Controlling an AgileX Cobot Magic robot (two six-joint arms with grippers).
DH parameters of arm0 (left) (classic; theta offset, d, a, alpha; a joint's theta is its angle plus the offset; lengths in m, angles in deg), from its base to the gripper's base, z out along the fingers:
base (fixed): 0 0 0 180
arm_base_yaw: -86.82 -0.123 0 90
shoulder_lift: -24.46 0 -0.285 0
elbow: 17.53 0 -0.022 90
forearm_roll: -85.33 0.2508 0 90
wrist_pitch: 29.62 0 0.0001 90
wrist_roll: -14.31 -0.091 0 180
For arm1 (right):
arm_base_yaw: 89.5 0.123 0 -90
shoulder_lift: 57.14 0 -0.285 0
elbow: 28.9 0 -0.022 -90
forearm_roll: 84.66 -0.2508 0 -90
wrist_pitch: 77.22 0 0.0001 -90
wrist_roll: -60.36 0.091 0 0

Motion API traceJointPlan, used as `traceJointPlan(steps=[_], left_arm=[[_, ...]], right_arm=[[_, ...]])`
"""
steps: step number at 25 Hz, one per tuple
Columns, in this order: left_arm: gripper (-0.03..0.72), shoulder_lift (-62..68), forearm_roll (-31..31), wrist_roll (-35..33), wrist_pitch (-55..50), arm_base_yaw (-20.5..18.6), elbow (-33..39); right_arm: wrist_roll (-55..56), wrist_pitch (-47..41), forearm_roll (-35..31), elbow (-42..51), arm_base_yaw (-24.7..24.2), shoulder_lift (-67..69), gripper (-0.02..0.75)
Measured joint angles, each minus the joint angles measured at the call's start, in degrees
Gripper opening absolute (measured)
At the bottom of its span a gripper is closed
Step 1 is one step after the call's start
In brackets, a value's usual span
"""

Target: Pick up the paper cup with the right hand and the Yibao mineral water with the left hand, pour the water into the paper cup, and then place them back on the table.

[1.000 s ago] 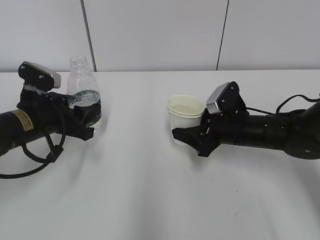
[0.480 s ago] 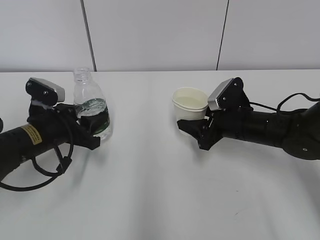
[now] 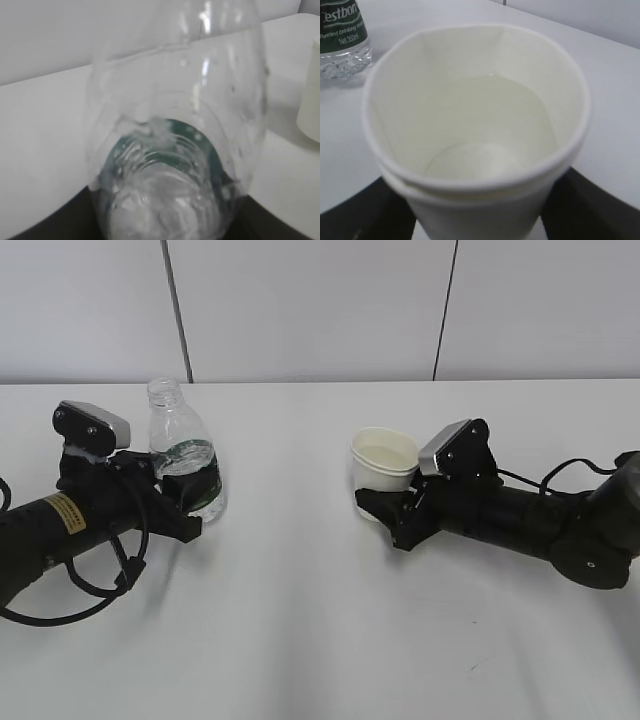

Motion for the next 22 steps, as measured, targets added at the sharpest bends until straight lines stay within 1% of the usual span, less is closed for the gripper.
traceJointPlan(steps=[7, 22], left_arm=[[0.342, 0.0, 2.67, 0.05, -1.12, 0.0, 0.0], [0.342, 0.52, 2.95, 0.05, -2.27, 0.0, 0.0]], right_arm=[[-0.85, 0.37, 0.0, 0.0, 0.0, 0.27, 0.521], [-1.37, 2.15, 0.22, 0.0, 0.0, 2.29, 0.521]])
